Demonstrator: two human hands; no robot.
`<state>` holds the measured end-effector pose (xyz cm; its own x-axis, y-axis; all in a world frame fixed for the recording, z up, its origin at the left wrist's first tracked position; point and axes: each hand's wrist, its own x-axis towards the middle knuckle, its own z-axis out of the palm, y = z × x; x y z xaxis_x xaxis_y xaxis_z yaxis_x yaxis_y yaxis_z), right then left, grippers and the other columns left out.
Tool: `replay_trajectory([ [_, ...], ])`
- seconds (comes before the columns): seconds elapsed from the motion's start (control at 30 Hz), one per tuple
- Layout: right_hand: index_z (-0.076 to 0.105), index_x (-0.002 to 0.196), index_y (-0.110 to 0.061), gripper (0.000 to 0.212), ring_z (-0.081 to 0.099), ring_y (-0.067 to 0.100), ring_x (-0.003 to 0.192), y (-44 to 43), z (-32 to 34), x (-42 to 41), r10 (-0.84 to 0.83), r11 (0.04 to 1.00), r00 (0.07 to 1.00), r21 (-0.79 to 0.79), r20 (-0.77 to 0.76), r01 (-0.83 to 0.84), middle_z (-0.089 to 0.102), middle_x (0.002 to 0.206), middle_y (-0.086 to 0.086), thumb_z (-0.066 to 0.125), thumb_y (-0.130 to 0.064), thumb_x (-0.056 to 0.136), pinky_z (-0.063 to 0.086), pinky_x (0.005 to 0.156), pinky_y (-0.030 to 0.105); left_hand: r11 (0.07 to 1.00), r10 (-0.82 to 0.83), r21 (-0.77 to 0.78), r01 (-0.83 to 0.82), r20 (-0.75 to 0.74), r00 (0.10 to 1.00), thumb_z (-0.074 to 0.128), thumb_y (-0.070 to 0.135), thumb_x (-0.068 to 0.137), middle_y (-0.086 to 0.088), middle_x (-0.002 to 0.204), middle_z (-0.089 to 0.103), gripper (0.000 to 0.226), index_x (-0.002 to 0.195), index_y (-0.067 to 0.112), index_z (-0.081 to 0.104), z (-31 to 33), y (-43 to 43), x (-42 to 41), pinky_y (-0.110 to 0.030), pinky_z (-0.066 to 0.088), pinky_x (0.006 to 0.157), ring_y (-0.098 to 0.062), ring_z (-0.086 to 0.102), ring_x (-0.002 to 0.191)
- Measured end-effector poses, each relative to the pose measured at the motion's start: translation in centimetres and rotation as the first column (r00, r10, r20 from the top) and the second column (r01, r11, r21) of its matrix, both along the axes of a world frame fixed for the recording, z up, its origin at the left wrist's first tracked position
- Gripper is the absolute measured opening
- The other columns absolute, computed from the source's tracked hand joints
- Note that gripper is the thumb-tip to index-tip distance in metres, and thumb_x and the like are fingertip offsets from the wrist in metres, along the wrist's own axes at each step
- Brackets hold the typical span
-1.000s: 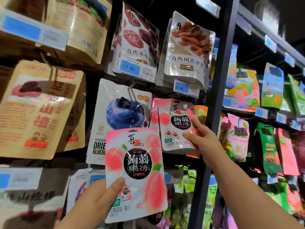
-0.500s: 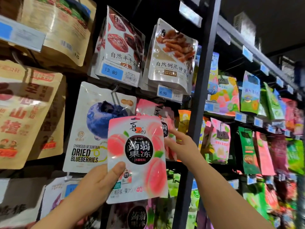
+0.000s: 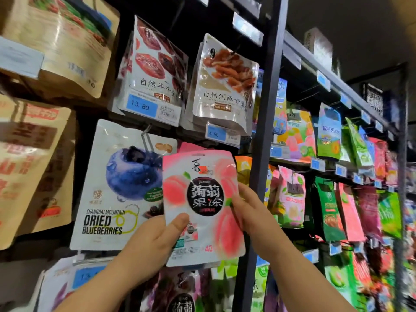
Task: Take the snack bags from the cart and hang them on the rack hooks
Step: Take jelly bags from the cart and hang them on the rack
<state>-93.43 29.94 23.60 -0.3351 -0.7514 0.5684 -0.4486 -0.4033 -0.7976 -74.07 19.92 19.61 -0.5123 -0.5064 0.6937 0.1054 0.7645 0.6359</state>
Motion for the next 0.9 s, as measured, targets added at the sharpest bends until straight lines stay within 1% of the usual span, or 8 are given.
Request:
replay_trajectory([
  [0.07,0.041,0.139,-0.049,0.083,0.054,0.028,0.128,-0.3,-0.7,-0.6,0.058,0.998,0.998,-0.015,0.024,-0.057,0.054,0.142,0.002,0.08,-0.061,0.067,0.04,0.108,0.054,0.995,0.051,-0.093,-0.048,0.029,0.998,0.032,0.072,0.076,0.005,0.054,0.055,0.066,0.06,0.011,0.053,0.9,0.3,-1.1,-0.022,0.036,0.058,-0.005,0.051,0.056],
  [0.13,0.037,0.141,-0.047,0.076,0.054,0.027,0.128,-0.4,-0.9,-0.7,0.115,0.992,0.992,-0.049,0.051,-0.112,0.055,0.141,-0.003,0.078,-0.044,0.077,0.041,0.107,0.055,0.992,0.071,-0.112,-0.063,0.071,0.995,0.031,0.063,0.088,-0.003,0.057,0.051,0.06,0.062,0.012,0.049,1.6,0.2,-2.0,-0.02,0.036,0.056,-0.007,0.05,0.056],
  [0.23,0.04,0.137,-0.051,0.067,0.061,0.024,0.121,-0.3,-0.5,-0.6,0.125,0.984,0.988,-0.14,0.088,-0.112,0.059,0.136,-0.004,0.072,-0.025,0.084,0.045,0.104,0.054,0.988,0.112,-0.114,-0.101,0.093,0.989,0.031,0.062,0.093,-0.005,0.057,0.045,0.057,0.064,0.015,0.044,2.4,-0.1,-3.3,-0.02,0.032,0.053,-0.007,0.046,0.051],
  [0.33,0.041,0.129,-0.064,0.068,0.057,0.019,0.125,-0.7,-0.1,-0.8,0.075,0.978,0.993,-0.2,0.086,-0.057,0.049,0.145,-0.014,0.071,-0.025,0.083,0.041,0.108,0.053,0.992,0.113,-0.056,-0.112,0.019,0.993,0.045,0.052,0.094,-0.006,0.07,0.062,0.05,0.07,0.01,0.055,3.1,-0.5,-4.1,-0.03,0.043,0.068,-0.017,0.058,0.071],
  [0.47,0.047,0.132,-0.055,0.06,0.057,0.011,0.124,-1.2,0.5,-0.7,0.06,0.973,0.996,-0.225,0.062,-0.044,0.048,0.144,-0.018,0.064,-0.013,0.092,0.042,0.109,0.049,0.981,0.175,-0.066,-0.183,-0.116,0.978,0.059,0.041,0.09,-0.005,0.086,0.065,0.028,0.091,0.013,0.055,4.4,-0.8,-4.5,-0.038,0.047,0.076,-0.022,0.06,0.083],
  [0.57,0.05,0.129,-0.05,0.054,0.058,0.012,0.123,-1.6,1.4,-0.6,0.062,0.98,0.994,-0.195,0.09,-0.044,0.053,0.142,-0.013,0.056,-0.008,0.096,0.044,0.107,0.046,0.979,0.196,-0.023,-0.201,-0.15,0.969,0.061,0.04,0.089,0.006,0.096,0.063,0.032,0.111,0.023,0.045,5.8,-1.2,-4.5,-0.036,0.049,0.079,-0.018,0.061,0.087],
  [0.7,0.051,0.129,-0.049,0.052,0.063,0.021,0.117,-2.3,2.4,-0.8,0.037,0.99,0.985,-0.14,0.166,-0.014,0.062,0.132,-0.005,0.057,-0.009,0.096,0.045,0.105,0.049,0.97,0.22,-0.072,-0.231,-0.133,0.966,0.062,0.035,0.089,0.003,0.115,0.054,0.067,0.142,0.031,0.021,6.9,-1.8,-4.9,-0.034,0.046,0.087,-0.023,0.057,0.105],
  [0.9,0.05,0.131,-0.047,0.048,0.066,0.025,0.111,-3.1,2.9,-1.4,-0.017,0.999,0.982,-0.043,0.186,0.025,0.063,0.131,-0.003,0.057,-0.014,0.097,0.049,0.101,0.05,0.894,0.383,-0.258,-0.366,0.018,0.924,0.052,0.046,0.091,-0.003,0.144,0.035,0.058,0.144,0.04,0.029,8.3,-2.8,-6.3,-0.04,0.023,0.11,-0.027,0.026,0.134],
])
